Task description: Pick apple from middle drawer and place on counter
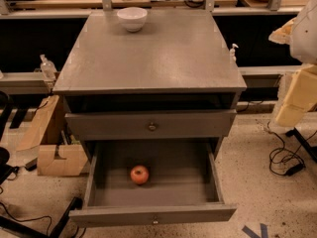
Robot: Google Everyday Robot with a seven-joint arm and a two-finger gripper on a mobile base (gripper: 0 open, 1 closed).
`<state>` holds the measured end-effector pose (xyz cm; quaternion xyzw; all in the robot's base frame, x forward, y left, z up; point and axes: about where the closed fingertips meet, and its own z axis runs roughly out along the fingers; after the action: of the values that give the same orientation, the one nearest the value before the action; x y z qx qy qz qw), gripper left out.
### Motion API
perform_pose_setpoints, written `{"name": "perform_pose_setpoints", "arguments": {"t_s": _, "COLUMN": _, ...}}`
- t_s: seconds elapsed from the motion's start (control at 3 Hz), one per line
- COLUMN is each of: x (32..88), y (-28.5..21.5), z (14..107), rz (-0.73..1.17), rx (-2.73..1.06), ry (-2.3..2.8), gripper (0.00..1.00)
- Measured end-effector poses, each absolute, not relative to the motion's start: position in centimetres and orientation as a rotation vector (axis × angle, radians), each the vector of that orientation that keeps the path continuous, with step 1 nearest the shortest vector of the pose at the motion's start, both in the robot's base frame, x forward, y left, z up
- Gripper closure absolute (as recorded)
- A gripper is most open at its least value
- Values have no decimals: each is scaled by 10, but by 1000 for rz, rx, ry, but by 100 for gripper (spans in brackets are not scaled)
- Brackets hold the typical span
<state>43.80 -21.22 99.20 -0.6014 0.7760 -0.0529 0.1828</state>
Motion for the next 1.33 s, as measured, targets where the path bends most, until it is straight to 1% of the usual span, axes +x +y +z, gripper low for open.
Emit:
{"name": "perform_pose_setpoints", "arguments": {"t_s": 0.67, "x": 440, "y": -211, "z": 991, "rz": -141, "rx": -1688, "ry": 2176, "gripper": 0}}
{"name": "perform_pose_setpoints", "arguments": {"t_s": 1.33, "x": 442, "y": -185, "z": 873, "rz": 214, "rx": -1567, "ry": 2026, "gripper": 0}}
